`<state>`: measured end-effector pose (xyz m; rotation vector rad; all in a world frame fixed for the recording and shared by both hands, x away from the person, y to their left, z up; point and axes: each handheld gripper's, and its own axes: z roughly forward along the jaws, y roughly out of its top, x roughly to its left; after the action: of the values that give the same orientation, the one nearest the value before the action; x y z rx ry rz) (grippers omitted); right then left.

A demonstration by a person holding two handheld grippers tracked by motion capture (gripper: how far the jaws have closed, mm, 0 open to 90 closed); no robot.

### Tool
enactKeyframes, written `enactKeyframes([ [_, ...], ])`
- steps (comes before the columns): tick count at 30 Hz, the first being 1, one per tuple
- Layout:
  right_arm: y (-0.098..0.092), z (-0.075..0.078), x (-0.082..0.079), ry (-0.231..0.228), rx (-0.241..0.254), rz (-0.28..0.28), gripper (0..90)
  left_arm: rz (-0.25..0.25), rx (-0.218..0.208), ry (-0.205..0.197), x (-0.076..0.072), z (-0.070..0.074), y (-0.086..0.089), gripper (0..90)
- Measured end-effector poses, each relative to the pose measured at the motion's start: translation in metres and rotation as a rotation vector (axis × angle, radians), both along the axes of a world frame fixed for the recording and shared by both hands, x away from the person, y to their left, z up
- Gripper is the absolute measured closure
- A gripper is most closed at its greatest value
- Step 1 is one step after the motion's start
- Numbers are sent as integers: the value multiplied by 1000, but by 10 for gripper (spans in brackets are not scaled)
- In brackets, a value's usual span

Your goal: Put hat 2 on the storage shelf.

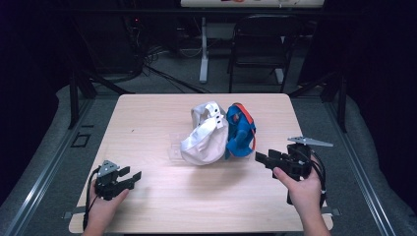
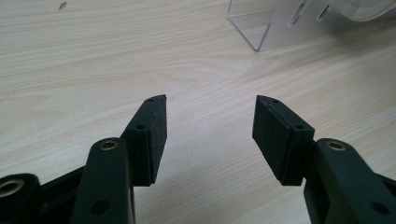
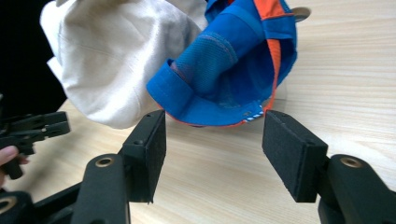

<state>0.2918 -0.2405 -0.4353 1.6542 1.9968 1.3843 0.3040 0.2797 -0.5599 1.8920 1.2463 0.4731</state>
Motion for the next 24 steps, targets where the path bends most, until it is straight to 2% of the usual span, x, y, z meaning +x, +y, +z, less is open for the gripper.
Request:
enactKeyframes([
  [4,5,-9,-9,-39,-54,-36,391,-5,7,3,0,0,-1,456],
  [5,6,-10,-11,-41,-65,-39,390,-10,16,12,0,0,-1,456],
  [8,6,-15,-17,-44,-83,-43,388,-9,13,2,0,0,-1,456],
  [13,3,-21,-25,-43,-83,-22,389,-12,20,2,0,1,0,457],
  [17,-1,-24,-29,-61,-49,-15,389,-15,23,2,0,1,-2,456],
  [20,-1,-33,-29,-55,-43,-15,390,-19,19,-7,0,0,-3,456],
  [24,2,-50,-25,-27,-53,-19,396,-30,25,0,0,0,-5,453],
])
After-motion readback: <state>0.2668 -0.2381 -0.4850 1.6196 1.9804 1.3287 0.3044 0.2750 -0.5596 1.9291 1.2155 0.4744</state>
